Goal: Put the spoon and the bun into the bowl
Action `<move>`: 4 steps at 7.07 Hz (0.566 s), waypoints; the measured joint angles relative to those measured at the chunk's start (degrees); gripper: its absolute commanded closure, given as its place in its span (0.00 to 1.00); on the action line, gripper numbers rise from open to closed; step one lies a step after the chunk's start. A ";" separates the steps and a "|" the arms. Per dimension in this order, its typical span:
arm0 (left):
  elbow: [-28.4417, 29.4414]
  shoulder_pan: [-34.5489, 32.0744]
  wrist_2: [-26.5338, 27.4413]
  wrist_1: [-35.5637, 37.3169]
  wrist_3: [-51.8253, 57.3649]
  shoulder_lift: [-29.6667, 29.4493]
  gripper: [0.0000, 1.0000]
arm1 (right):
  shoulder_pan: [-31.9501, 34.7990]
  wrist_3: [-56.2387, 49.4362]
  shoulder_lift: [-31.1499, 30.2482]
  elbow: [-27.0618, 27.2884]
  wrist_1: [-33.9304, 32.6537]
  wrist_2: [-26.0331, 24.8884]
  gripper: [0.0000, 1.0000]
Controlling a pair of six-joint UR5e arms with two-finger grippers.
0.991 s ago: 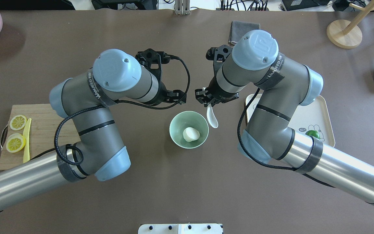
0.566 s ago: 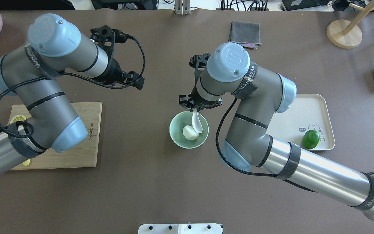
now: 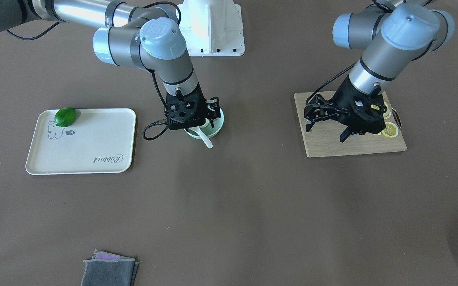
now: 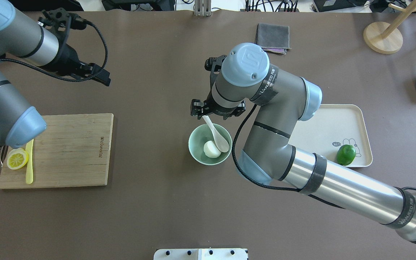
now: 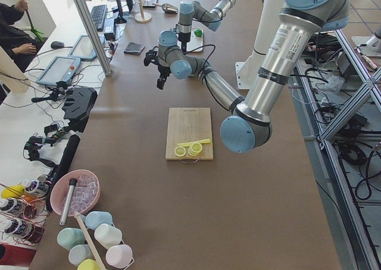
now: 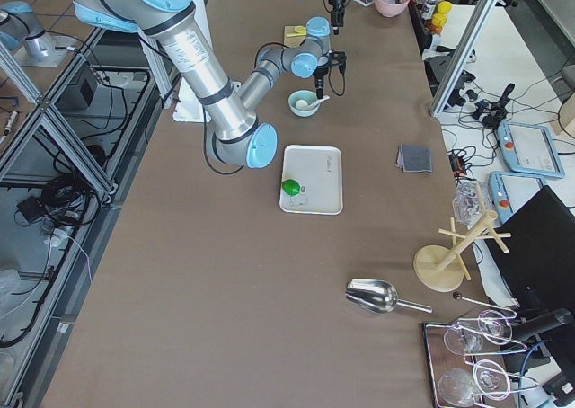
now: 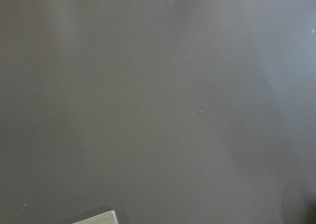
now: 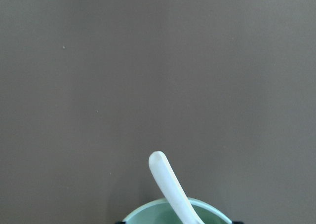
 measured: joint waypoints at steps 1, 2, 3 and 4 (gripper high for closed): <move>0.04 -3.53 -1.77 0.11 5.25 1.91 0.02 | 3.49 -2.60 -0.26 0.17 -0.44 3.16 0.00; 0.36 -7.68 -2.94 0.20 10.61 4.00 0.02 | 8.17 -5.62 -1.71 0.43 -0.93 7.51 0.00; 1.46 -11.71 -3.47 0.28 17.18 5.72 0.02 | 12.61 -9.02 -4.37 1.03 -1.15 10.79 0.00; 2.94 -15.44 -3.67 0.41 23.90 7.14 0.02 | 16.59 -14.16 -8.14 1.99 -1.20 12.84 0.00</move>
